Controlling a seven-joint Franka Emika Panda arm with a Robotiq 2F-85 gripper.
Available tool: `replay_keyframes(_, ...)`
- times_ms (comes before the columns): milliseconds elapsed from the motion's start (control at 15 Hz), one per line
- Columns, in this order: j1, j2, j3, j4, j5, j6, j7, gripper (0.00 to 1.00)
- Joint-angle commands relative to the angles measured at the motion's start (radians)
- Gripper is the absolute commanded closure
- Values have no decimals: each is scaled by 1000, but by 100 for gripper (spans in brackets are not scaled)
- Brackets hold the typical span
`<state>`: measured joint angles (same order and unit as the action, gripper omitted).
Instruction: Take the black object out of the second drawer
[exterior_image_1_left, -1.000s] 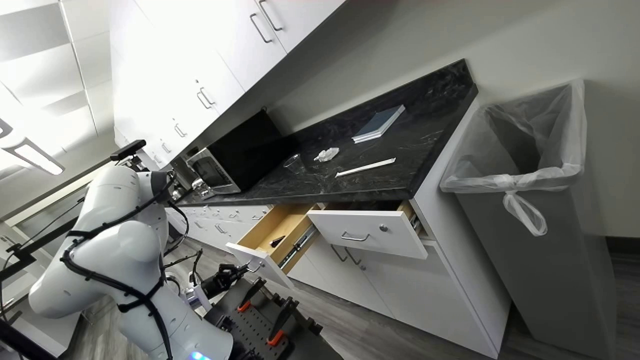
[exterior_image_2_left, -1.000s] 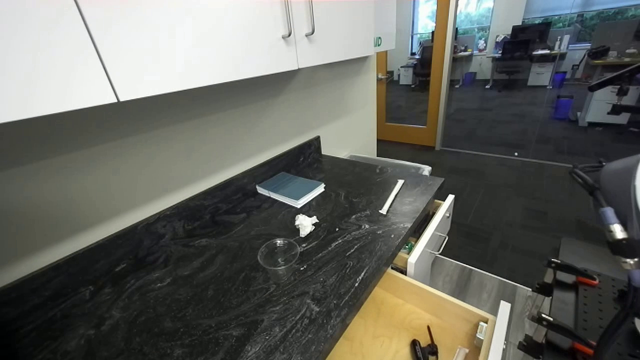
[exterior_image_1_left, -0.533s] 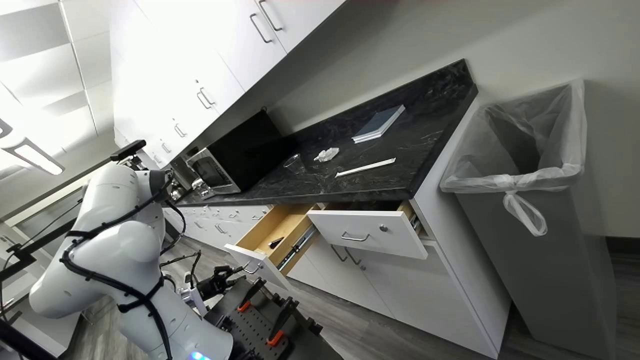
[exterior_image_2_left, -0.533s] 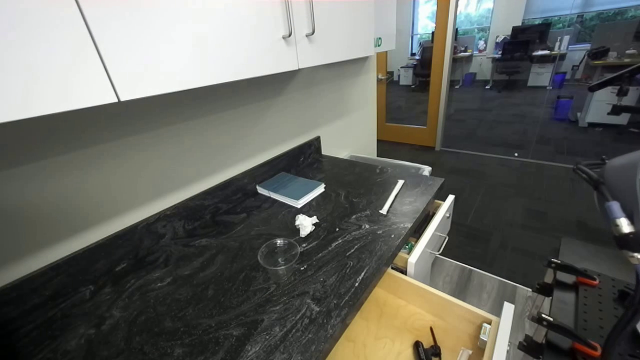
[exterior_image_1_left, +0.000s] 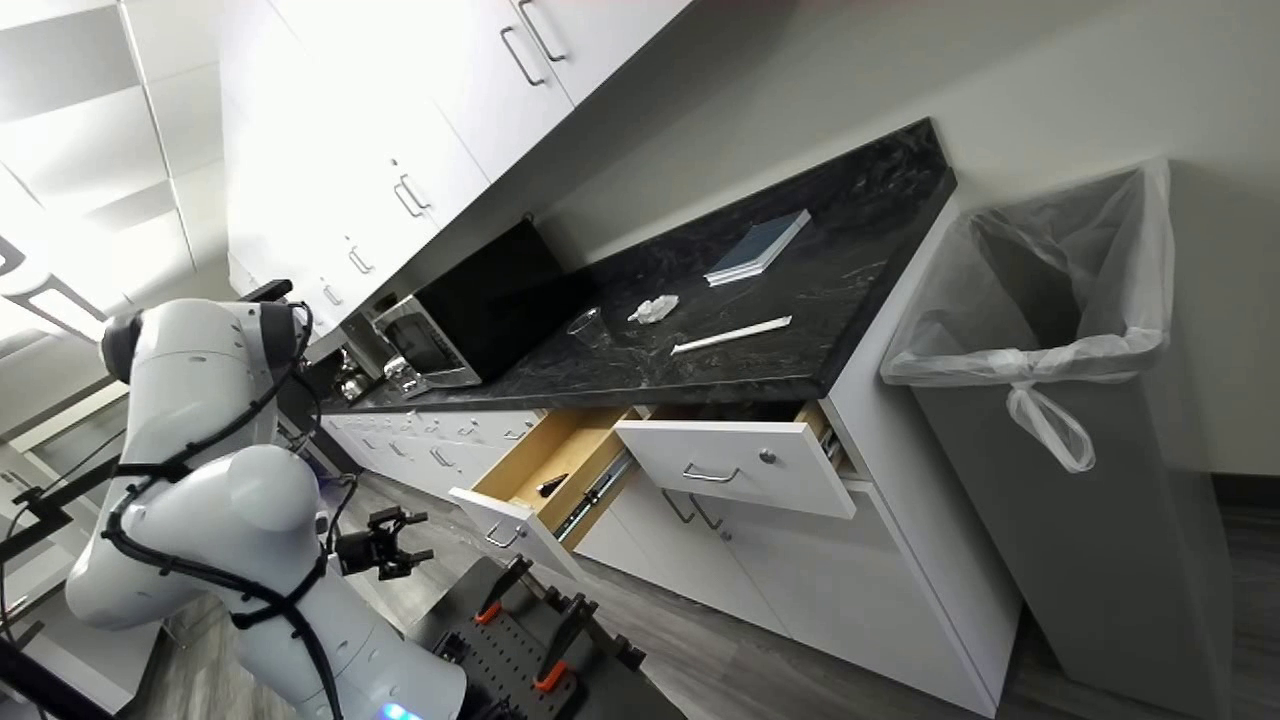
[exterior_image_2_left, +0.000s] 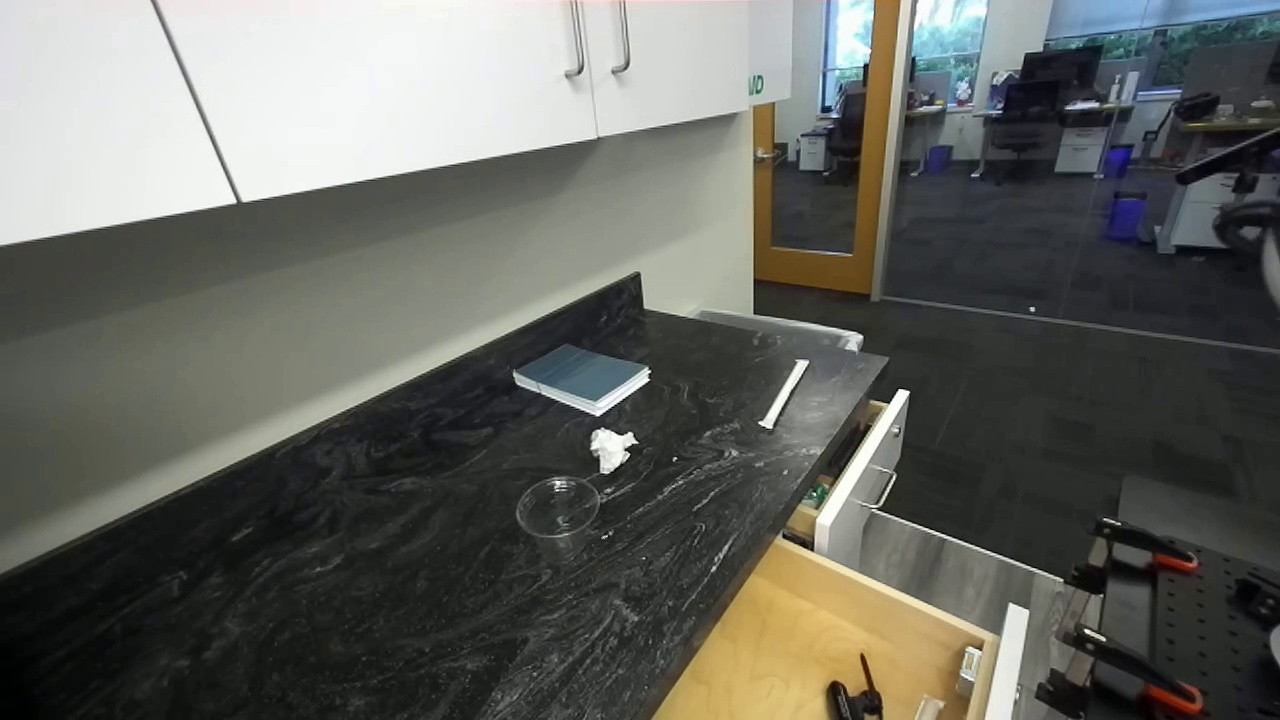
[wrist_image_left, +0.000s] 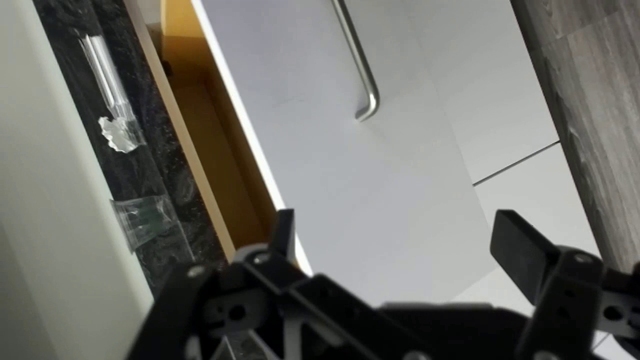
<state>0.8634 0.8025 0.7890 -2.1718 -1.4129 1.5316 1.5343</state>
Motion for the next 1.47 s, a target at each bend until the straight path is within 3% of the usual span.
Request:
replay_keyframes(0,-102,-239,56,-140,105,74,-20,0)
replay_keyframes(200,-263,-387,151,-230,128,147,-37,0)
replay_keyframes(400,-466,-517,261,-299,76,367,-124,0)
replay_keyframes(467,-486,-529,266,-288,65,443,-174,0)
replay_keyframes(533,-380,-456,186,-245,91,347,-108,0)
replay_keyframes(667,-432,-508,206,-259,86,431,-161,0)
replay_keyframes(800,-434,-516,212,-263,85,437,-165,0)
replay_keyframes(867,-425,-524,196,-252,105,391,-142,0)
replay_keyframes(1400,-521,-719,23,-245,354,487,-86,0)
